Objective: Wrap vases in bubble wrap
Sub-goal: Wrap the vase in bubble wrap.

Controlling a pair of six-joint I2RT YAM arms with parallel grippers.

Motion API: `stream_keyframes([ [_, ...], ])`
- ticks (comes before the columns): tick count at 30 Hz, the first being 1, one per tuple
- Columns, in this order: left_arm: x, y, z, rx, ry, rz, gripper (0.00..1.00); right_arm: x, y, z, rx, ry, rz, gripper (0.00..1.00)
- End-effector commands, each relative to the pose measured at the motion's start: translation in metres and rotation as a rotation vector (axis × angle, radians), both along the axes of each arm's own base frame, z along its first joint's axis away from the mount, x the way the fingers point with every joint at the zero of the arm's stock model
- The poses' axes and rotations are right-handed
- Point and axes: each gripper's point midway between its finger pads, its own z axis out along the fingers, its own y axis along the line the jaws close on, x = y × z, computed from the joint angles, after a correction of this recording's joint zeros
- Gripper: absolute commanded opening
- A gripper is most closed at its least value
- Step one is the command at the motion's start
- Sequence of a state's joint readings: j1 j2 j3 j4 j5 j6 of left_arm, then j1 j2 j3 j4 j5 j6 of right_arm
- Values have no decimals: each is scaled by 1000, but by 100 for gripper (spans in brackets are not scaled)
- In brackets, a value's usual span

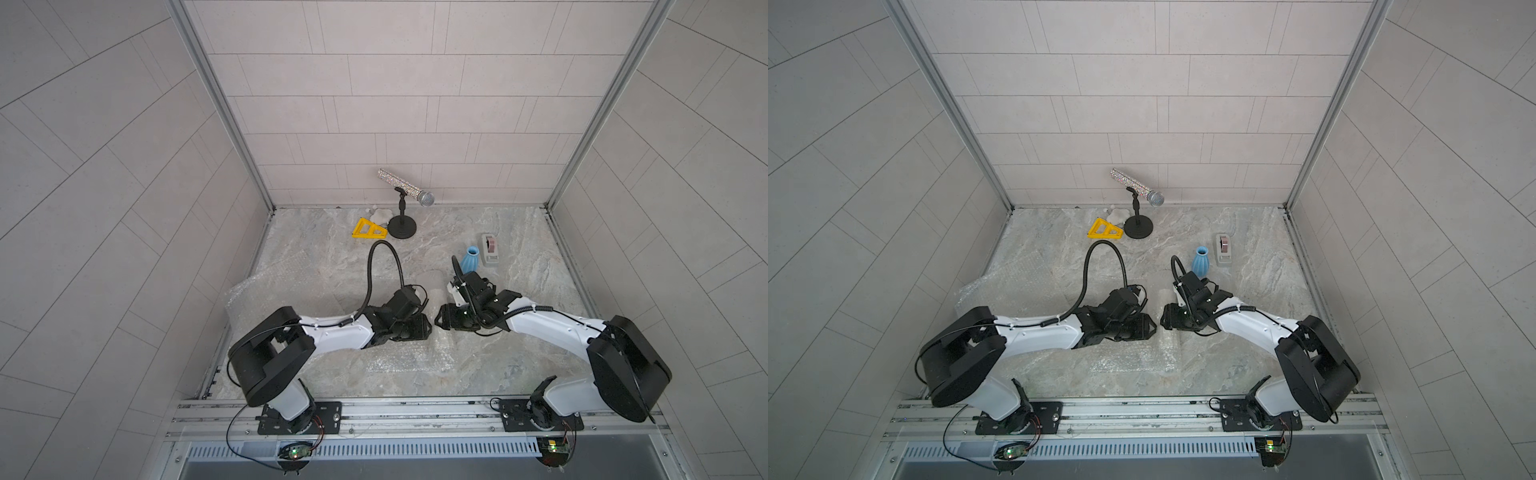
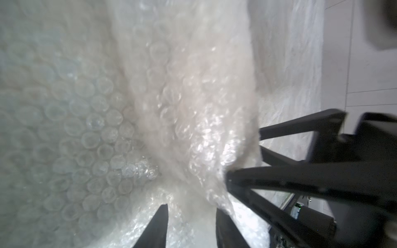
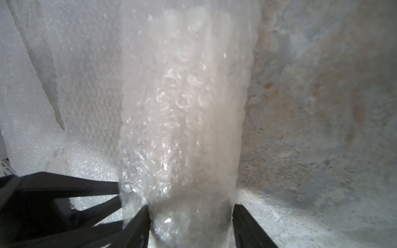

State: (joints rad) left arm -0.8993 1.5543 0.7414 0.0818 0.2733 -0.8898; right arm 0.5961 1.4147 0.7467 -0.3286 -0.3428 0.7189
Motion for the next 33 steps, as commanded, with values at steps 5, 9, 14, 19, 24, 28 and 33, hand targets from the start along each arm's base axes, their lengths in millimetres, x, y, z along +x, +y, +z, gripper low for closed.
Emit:
stream_keyframes([
  [5,28,-9,26,3,-44,45,57,-10,-23,-20,-151,24,-9,62],
  [9,39,-1,29,24,-76,115,57,-10,-24,-18,-159,16,-8,62],
  [14,50,-4,22,23,-67,138,55,-8,-23,-14,-160,1,-6,62],
  [19,54,-26,17,-25,-44,95,55,-6,-23,-11,-164,-8,-5,63],
  [24,58,-28,3,-5,-30,98,63,-7,-22,-11,-165,-12,0,64],
  [28,58,-27,-4,6,-26,101,71,-5,-22,-8,-178,-21,5,66],
  [33,55,-31,-15,-12,-4,90,72,-3,-23,0,-180,-46,7,69],
])
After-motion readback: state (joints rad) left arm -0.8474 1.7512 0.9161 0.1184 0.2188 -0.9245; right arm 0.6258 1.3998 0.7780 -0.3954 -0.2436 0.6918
